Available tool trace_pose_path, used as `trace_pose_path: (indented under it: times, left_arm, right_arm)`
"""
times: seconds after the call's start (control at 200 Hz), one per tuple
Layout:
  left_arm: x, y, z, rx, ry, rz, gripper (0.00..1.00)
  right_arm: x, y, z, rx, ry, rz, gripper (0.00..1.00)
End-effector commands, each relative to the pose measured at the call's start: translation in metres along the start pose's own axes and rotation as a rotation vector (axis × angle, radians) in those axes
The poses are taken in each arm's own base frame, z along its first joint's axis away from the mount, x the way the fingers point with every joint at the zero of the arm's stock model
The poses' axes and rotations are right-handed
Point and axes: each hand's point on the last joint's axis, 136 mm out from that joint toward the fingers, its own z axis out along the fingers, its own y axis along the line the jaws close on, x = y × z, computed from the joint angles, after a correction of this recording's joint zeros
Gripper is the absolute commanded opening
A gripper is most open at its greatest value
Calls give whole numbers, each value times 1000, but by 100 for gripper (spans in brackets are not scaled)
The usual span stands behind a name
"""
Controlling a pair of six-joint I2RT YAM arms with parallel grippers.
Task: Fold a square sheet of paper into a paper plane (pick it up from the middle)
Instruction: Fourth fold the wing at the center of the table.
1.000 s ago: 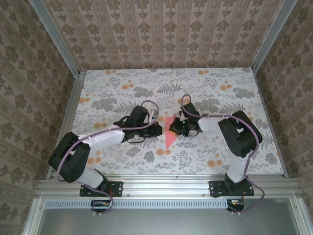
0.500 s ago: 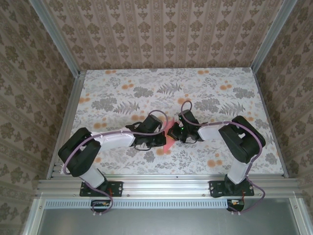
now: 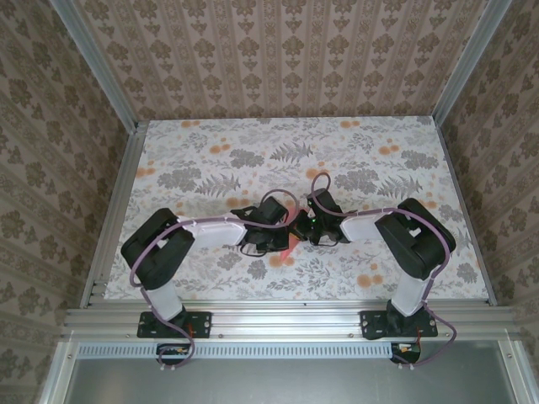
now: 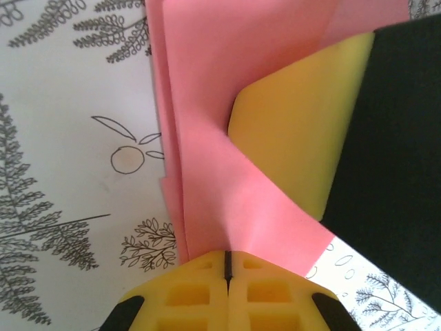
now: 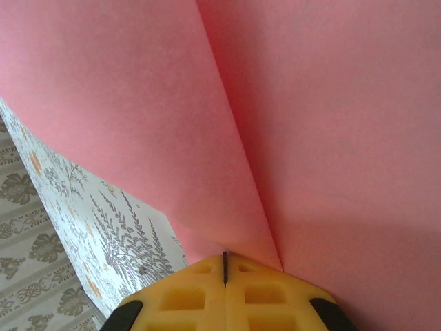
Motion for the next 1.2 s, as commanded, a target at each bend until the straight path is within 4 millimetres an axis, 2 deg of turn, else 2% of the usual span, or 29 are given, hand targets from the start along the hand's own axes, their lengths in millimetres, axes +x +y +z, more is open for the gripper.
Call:
trace_pose_path:
  times: [0.0, 0.235, 0.33, 0.435, 0.635, 0.77, 0.915, 1.085, 1.195]
  left_arm:
    - [16, 20, 6, -123, 49, 20, 0]
    - [42, 36, 18, -180, 94, 12, 0]
    - [46, 40, 17, -181, 92, 8, 0]
    - [44, 35, 13, -158, 77, 22, 0]
    - [39, 15, 9, -69, 62, 68, 0]
    - [38, 8, 10, -36, 61, 91, 3]
    - [38, 10, 12, -50, 67, 92, 3]
    - [41, 16, 12, -67, 70, 86, 3]
    - [42, 18, 11, -73, 74, 88, 2]
  right_arm:
    - [6, -26, 6, 92, 11, 24, 6]
    - [-11, -15, -2, 70, 9, -37, 12]
    - [-15, 0, -8, 42, 19, -98, 15]
    - [-16, 14, -16, 27, 21, -159, 15]
    - [-17, 18, -29, 15, 17, -203, 12]
    - [-8, 22, -22, -27, 82, -217, 10]
    - [-9, 6, -11, -3, 108, -199, 8]
    - [-27, -23, -1, 60, 86, -177, 8]
    - [-35, -24, -4, 50, 75, -173, 8]
